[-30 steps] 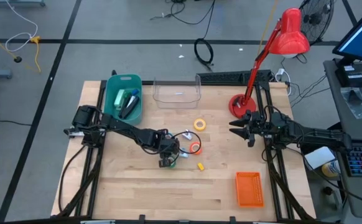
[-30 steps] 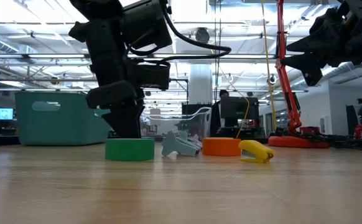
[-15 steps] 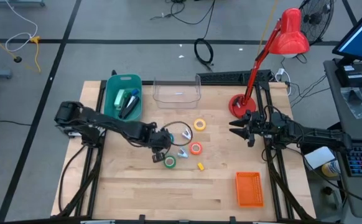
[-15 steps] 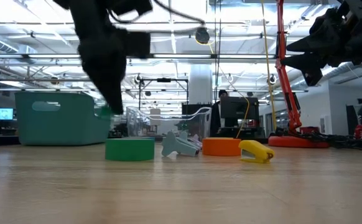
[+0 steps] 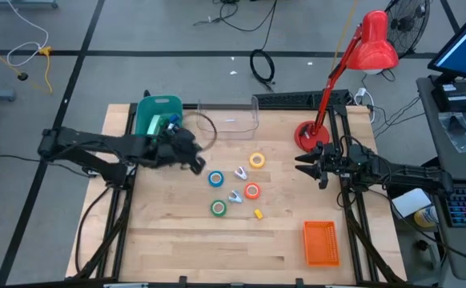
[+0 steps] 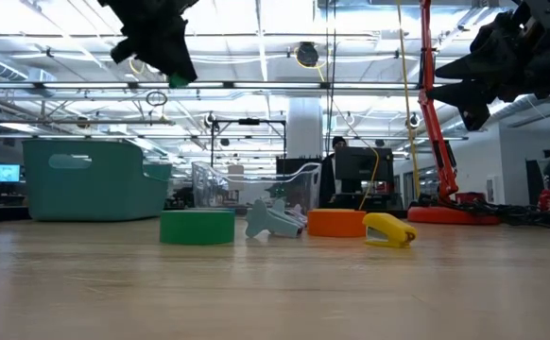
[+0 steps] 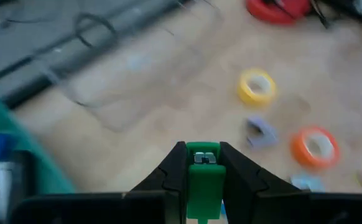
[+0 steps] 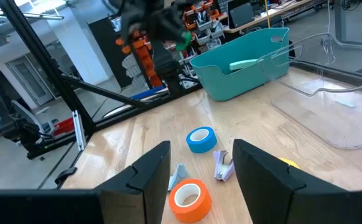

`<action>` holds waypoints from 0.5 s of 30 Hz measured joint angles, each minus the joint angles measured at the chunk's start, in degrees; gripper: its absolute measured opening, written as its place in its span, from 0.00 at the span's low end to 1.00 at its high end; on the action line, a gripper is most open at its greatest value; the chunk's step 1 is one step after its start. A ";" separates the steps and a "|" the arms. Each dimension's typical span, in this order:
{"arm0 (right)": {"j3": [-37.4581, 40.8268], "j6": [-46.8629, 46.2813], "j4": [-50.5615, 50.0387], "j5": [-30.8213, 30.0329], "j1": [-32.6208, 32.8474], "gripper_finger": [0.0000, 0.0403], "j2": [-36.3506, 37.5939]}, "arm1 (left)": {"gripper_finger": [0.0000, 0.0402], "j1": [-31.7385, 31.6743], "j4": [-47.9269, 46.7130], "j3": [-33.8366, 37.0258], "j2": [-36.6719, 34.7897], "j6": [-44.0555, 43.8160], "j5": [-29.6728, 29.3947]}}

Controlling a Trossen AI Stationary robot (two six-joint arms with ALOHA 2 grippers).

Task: Pick and place Stapler, Stapler remover, tape
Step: Put the green stapler into the green bin

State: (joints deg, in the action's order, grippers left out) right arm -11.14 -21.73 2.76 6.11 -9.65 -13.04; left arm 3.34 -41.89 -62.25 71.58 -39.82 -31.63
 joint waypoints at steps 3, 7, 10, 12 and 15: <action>0.00 0.07 0.00 -0.01 -0.01 0.41 0.00 | 0.15 -4.27 -0.98 -0.01 -2.81 0.41 -1.76; 0.00 0.08 0.00 -0.02 0.00 0.41 0.00 | 0.15 -11.68 -2.87 -0.03 -4.73 1.96 -2.81; 0.00 0.10 0.00 -0.02 0.00 0.41 0.00 | 0.15 -17.71 -3.14 -0.05 -4.94 4.68 -2.98; 0.00 0.10 0.00 -0.04 0.00 0.41 0.00 | 0.15 -21.79 -3.19 -0.05 -4.86 6.89 -2.95; 0.00 0.10 0.00 -0.04 0.00 0.41 0.00 | 0.15 -27.81 -3.08 -0.10 -4.43 10.32 -1.67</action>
State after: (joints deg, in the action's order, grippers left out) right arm -11.14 -21.63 2.76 6.07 -9.65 -13.04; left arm -24.47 -44.97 -62.35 67.15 -29.50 -33.30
